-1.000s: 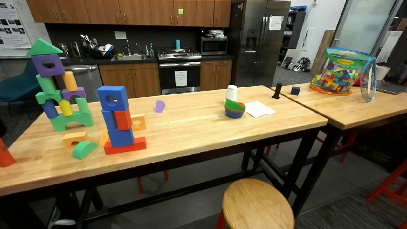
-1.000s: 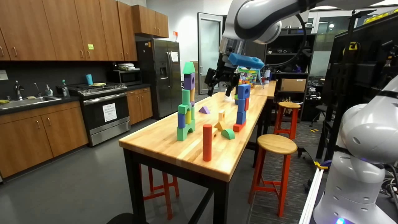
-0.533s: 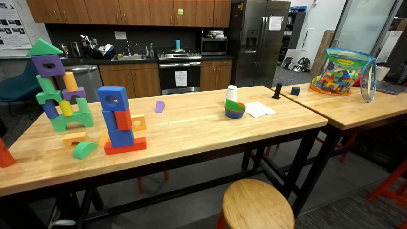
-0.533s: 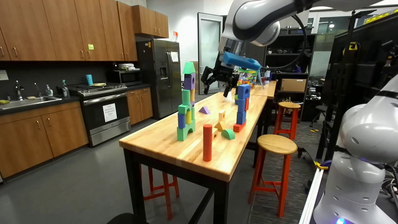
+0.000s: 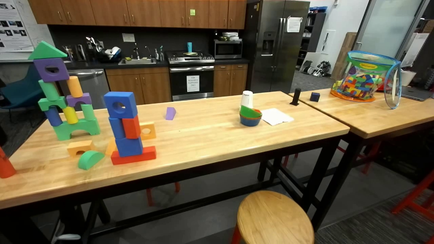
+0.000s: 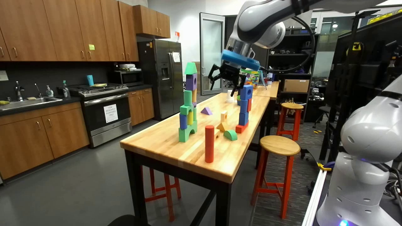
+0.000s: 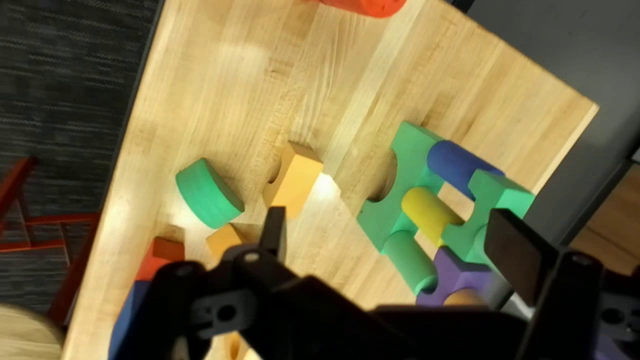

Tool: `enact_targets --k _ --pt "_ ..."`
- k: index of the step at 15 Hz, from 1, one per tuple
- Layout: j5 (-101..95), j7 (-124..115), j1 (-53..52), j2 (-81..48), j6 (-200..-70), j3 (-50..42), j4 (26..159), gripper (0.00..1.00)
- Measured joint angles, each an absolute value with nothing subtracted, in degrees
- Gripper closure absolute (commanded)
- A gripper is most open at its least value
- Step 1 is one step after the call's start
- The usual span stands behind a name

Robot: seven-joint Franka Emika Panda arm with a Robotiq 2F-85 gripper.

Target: Put the blue item on the table

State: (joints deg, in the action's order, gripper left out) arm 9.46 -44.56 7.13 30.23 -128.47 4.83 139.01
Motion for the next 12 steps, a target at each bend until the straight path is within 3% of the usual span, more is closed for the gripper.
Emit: enact_targets --k 12 --pt "9.4 -68.7 17.2 34.1 -129.6 1.0 139.8 0.0"
